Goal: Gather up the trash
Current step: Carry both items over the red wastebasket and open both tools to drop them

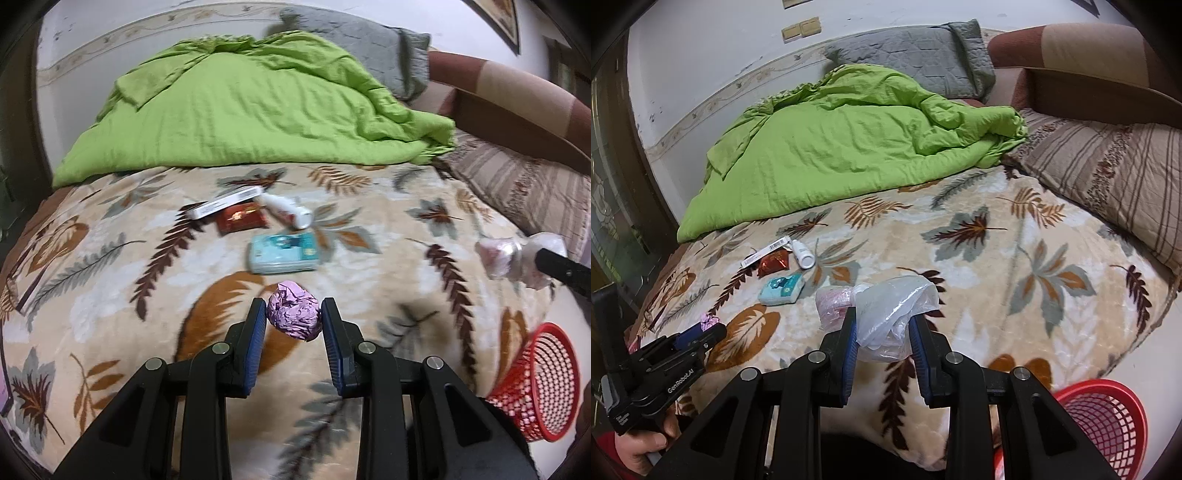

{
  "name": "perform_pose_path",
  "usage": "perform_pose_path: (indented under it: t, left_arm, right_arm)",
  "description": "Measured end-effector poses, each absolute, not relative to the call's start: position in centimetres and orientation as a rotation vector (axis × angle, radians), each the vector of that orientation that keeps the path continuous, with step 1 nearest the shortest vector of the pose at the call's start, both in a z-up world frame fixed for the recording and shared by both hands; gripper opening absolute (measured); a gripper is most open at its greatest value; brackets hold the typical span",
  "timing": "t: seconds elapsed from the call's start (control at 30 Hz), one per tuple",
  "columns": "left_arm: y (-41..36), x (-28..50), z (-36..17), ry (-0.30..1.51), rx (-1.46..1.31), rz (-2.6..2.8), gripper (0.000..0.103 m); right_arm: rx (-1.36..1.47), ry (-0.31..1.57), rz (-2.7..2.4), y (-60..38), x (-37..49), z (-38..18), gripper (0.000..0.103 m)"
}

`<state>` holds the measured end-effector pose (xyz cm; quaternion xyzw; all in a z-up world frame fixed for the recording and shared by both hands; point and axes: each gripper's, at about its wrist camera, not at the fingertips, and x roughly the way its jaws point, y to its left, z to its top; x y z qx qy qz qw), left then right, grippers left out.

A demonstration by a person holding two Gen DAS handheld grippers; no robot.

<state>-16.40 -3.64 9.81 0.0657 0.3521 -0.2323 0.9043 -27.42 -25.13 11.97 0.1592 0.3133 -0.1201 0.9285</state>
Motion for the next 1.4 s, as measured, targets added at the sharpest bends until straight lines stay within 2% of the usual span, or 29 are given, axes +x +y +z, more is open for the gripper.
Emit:
perform_pose_path:
  t: [0.53, 1.27, 1.4]
  left_arm:
    - [-10.9, -22.0, 12.8, 0.717, 0.177, -0.811, 0.029]
    - [-23.6, -30.9, 12.6, 0.809, 0.369, -1.259, 0.029]
    - [-25.1, -32.1, 12.0, 0.84, 0.391, -1.309, 0.031]
  right_arm:
    - [0.413, 0.648, -0.403, -32.2, -36.3, 11.7, 0.029]
    - [0.508, 0.691, -0.63, -38.3, -47.2, 10.3, 0.029]
    - [0.53, 0.711, -0.637, -38.3, -47.7, 9.5, 0.032]
